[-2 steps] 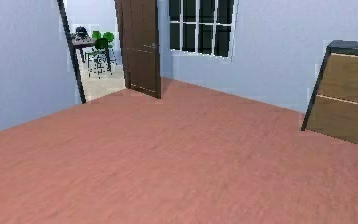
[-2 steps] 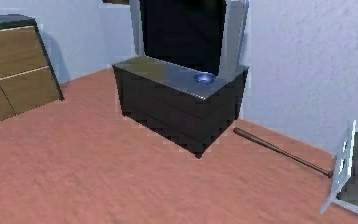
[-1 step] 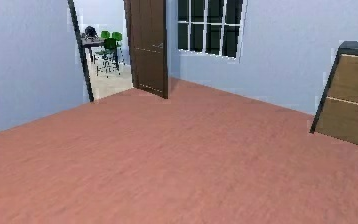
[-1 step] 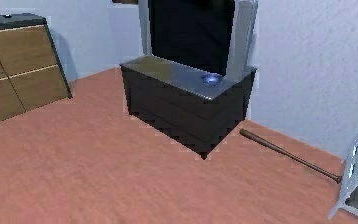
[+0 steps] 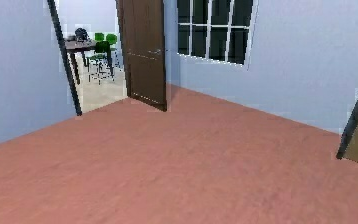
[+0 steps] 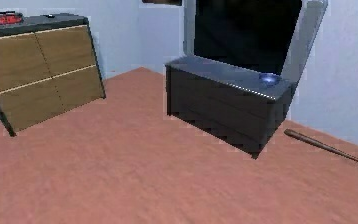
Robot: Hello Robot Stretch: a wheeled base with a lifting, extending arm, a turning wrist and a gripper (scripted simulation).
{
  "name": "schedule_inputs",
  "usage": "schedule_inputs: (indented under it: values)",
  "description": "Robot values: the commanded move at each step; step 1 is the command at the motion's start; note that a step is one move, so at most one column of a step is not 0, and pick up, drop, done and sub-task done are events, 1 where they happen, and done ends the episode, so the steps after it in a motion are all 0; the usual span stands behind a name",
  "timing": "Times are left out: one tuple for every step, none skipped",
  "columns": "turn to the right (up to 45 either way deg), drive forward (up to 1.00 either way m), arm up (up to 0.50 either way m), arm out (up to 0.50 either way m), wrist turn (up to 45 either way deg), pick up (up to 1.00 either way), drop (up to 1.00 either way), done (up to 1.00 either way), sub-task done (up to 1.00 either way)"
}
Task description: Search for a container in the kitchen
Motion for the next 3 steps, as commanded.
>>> schedule_inputs:
  values:
    - [-18.0, 0.0, 0.0, 0.0, 0.0, 0.0, 0.0, 0.0, 0.0]
    - [0.0, 1.0, 0.0, 0.0, 0.0, 0.0, 0.0, 0.0, 0.0]
    - [0.0, 1.0, 0.0, 0.0, 0.0, 0.0, 0.0, 0.0, 0.0]
